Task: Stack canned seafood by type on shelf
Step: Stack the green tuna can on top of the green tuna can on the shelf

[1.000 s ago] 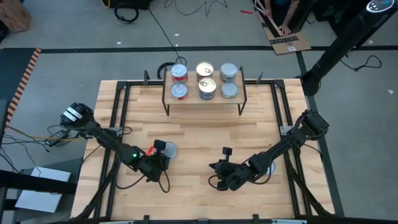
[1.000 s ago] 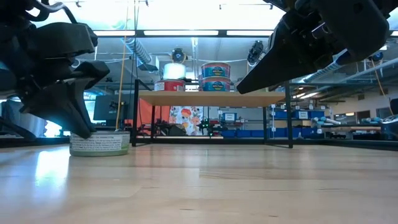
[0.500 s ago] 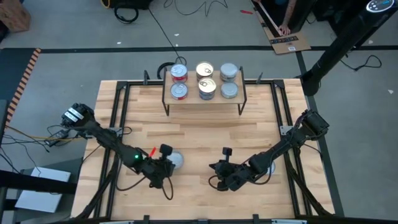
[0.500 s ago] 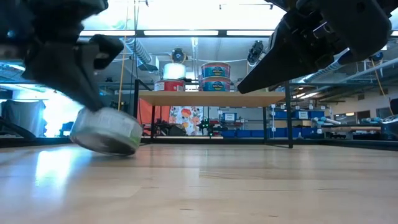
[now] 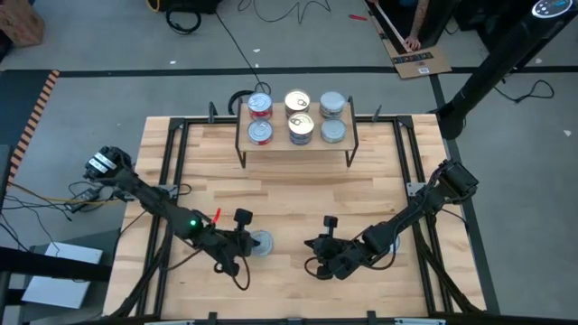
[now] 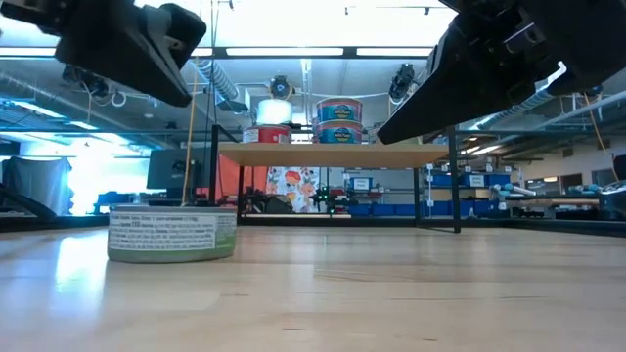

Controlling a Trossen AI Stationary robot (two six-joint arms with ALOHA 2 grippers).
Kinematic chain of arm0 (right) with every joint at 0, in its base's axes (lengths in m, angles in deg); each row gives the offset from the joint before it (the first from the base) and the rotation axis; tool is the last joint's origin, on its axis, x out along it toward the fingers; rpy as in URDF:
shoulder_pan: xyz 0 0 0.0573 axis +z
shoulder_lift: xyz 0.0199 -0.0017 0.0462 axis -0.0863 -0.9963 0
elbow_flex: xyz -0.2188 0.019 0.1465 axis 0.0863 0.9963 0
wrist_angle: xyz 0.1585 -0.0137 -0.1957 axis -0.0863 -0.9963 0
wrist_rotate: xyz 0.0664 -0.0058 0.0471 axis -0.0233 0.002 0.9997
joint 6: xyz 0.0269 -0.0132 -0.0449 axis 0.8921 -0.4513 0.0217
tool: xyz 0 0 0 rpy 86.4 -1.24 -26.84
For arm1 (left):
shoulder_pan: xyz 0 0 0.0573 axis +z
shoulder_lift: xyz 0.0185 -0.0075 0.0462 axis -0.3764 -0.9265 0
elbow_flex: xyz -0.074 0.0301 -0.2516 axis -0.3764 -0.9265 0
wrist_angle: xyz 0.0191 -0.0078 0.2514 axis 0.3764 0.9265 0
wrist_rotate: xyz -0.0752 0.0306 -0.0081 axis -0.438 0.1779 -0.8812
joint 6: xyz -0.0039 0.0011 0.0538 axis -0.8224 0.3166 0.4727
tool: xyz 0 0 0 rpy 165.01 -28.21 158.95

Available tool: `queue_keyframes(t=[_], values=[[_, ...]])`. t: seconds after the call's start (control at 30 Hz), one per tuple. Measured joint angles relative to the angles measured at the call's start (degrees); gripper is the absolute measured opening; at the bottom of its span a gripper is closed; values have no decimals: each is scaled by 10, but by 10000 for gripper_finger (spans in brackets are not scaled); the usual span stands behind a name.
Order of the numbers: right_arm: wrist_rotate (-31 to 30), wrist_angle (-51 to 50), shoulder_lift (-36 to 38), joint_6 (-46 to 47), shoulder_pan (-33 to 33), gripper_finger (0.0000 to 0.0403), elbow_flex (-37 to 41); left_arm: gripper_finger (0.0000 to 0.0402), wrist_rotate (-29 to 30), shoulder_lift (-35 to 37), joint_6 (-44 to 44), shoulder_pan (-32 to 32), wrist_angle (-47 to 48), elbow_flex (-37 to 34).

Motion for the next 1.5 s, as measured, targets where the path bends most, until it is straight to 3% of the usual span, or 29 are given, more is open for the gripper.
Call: queue_keyframes(t=[0.2,0.33,0.53,0.67,0.93,1.2,1.5], values=[[5,3,0,0,0,11,0,0,15,25,-15,18,68,0],[57,53,0,-14,-1,11,0,0,27,25,-37,37,67,-42],[143,223,-30,-100,-24,11,-4,0,-7,34,-33,50,-127,-171],[166,259,-71,-114,-43,11,-19,0,-16,33,-34,55,-294,-251],[180,185,-175,-119,-74,11,-132,0,-9,33,-35,79,-472,-335],[185,16,-261,-131,-92,11,-280,0,-16,31,-58,86,-490,-374],[182,-27,-292,-126,-112,11,-342,0,-27,27,-63,86,-512,-379]])
